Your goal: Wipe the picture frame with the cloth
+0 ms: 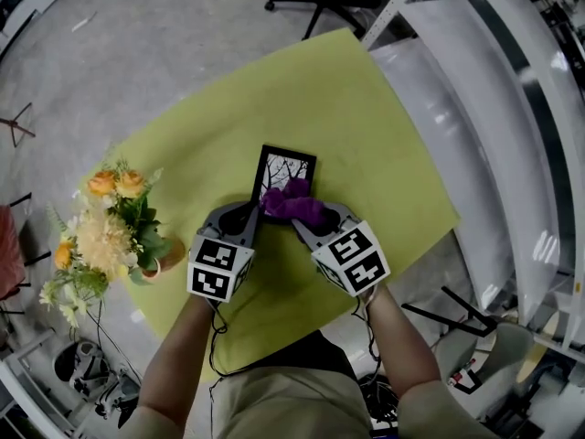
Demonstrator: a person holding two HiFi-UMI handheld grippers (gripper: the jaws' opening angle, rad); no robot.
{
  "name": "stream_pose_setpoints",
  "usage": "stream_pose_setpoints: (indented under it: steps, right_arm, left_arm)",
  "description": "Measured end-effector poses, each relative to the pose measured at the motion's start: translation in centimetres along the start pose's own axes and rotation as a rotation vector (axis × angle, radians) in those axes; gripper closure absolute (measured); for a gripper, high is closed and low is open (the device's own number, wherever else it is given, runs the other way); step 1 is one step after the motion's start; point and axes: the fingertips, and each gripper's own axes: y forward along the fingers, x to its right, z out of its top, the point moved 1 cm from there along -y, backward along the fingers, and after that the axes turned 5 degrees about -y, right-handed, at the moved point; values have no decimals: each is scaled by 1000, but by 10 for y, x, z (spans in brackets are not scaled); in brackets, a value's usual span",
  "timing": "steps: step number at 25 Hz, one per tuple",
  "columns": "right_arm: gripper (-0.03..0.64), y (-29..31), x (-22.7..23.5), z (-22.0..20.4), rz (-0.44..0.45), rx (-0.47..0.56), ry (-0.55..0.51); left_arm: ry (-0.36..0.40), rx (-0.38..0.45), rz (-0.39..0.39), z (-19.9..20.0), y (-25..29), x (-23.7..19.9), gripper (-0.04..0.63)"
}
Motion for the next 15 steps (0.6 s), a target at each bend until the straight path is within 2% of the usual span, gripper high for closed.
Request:
stream_pose_setpoints:
  steps: [3,5,8,12,15]
  right_arm:
    - [514,-22,13,-4,-66,18,35]
    - [514,-42,23,2,-119,52,56]
    - [514,-76,32,18,-184,131,93]
    - [514,-122,34,44,-247,230,109]
    - [514,-155,30,65,-270,302,118]
  left_arm:
    - [-53,-13,-11,-2,0,-1,588]
    - [-63,-24,-12,-2,-4,0,588]
    - [-28,-16,4,6,-19,6,588]
    - [21,49,16,37,-50,21,588]
    - [103,101,29,66,-73,36,588]
